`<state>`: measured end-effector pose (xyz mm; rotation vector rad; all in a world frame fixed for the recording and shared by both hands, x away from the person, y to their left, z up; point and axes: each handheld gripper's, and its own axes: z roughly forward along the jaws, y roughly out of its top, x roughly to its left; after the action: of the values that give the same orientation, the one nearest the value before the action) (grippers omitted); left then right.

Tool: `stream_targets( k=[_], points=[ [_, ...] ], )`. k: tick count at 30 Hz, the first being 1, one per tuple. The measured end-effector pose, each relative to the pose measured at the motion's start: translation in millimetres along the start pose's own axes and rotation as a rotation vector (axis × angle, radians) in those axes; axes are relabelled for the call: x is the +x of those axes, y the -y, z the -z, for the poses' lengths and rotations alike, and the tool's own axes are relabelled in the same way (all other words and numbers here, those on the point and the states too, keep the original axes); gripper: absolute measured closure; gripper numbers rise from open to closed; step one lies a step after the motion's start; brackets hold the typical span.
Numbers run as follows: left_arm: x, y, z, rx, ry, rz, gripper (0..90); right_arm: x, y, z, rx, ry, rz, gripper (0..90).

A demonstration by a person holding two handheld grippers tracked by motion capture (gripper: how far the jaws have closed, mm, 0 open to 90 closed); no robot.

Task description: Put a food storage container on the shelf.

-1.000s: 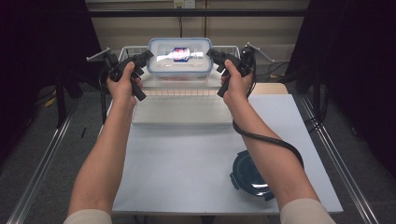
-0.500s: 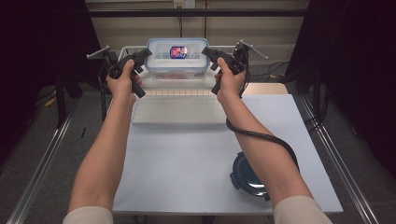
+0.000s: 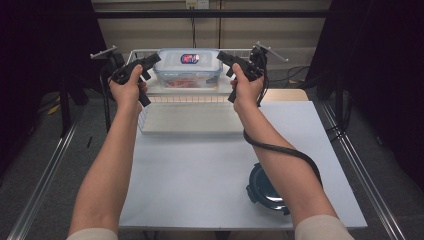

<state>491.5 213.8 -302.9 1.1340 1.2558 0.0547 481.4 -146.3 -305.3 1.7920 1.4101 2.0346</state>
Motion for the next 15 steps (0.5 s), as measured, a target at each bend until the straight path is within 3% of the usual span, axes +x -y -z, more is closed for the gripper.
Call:
stream_targets(
  k=[7, 12, 13, 15],
  points=[
    [-7.8, 8.4, 21.9, -0.016, -0.007, -0.021, 57.6, 1.4, 9.9, 20.9, 0.020, -0.036, 0.003, 69.0],
    [-11.0, 15.2, 38.8, -0.029, -0.008, -0.027, 67.4, 3.6, 18.8, 33.9, 0.030, -0.049, 0.003, 76.2],
    [-11.3, 16.6, 40.9, -0.016, -0.009, -0.031, 71.9, 4.5, 21.2, 37.4, 0.031, -0.075, -0.001, 82.3],
    [-10.1, 21.8, 43.9, 0.001, -0.007, -0.026, 75.8, 7.7, 25.6, 41.8, 0.057, -0.081, 0.010, 85.8]
  ],
)
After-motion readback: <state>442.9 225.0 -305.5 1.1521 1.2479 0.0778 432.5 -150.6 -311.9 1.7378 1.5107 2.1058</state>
